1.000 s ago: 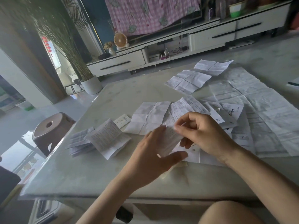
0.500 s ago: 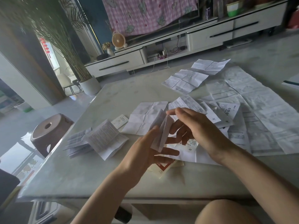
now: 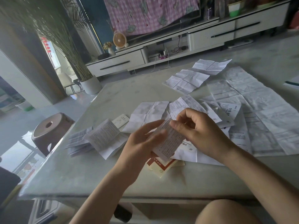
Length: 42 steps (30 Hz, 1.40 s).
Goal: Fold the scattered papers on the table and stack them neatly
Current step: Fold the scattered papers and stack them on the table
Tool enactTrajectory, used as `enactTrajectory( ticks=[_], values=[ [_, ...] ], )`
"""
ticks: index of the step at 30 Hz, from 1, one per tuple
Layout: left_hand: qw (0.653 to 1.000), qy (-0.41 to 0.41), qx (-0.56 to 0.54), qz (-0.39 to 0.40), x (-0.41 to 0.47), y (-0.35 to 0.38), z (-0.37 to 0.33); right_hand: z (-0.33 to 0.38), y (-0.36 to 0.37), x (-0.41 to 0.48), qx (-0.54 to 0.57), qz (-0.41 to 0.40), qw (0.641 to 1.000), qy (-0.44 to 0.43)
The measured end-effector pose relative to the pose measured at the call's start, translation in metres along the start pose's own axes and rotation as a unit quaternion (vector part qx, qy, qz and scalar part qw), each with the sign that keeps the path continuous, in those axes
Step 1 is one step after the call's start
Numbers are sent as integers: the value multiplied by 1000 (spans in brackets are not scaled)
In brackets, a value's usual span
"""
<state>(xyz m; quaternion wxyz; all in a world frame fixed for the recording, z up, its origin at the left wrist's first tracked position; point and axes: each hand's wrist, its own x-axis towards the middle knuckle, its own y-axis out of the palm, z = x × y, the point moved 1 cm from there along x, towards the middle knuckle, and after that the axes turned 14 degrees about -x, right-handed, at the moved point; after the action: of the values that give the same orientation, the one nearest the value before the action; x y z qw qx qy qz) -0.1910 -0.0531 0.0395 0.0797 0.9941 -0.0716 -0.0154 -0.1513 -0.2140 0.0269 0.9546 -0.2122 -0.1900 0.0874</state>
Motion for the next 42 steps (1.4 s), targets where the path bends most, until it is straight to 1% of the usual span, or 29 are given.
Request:
enactTrajectory(
  ticks=[3,6,8,12,15,19,22,24,26,27,28,30,32,34,37,39,40,42],
  values=[
    [995,62,75,-16,0,2,5,0,4,0,15,-3,1000,-10],
    [993,83,82,-34,-1,3,8,1,4,-1,65,29,997,1],
    [994,79,64,-28,-1,5,10,2,4,-1,65,17,998,-5],
    [997,76,3,7,-5,19,4,2,11,-5,7,-73,997,-23],
    [998,67,-13,-12,-5,26,2,2,17,-10,-46,-122,991,-40],
    [997,67,-11,-48,-5,31,2,1,18,-10,-121,-143,980,-70],
    [997,63,14,-52,-5,28,2,0,17,-10,-150,-131,976,-93],
    [997,53,17,-46,-5,27,-1,0,16,-9,-139,-124,978,-97],
    [998,44,8,-44,-7,27,-4,1,15,-7,-85,-117,987,-77],
    [998,45,6,-45,-7,26,-5,2,13,-5,-41,-100,993,-50],
    [998,47,5,-47,-7,26,-6,3,10,-3,7,-69,998,-13],
    [997,55,7,-54,-7,22,-5,2,2,-1,91,6,995,49],
    [997,54,10,-57,-8,21,-4,4,-3,-1,117,41,991,56],
    [998,36,29,-48,-9,19,-5,5,-6,0,95,35,994,39],
    [995,-14,98,-30,-5,15,-3,7,-7,0,54,25,998,29],
    [990,-14,137,-28,-4,14,-3,9,-8,-1,37,29,999,23],
    [990,-7,136,-28,-4,15,-3,10,-8,-2,47,29,998,25],
    [994,5,102,-34,-5,18,-4,11,-8,-3,117,36,990,64]
  ],
)
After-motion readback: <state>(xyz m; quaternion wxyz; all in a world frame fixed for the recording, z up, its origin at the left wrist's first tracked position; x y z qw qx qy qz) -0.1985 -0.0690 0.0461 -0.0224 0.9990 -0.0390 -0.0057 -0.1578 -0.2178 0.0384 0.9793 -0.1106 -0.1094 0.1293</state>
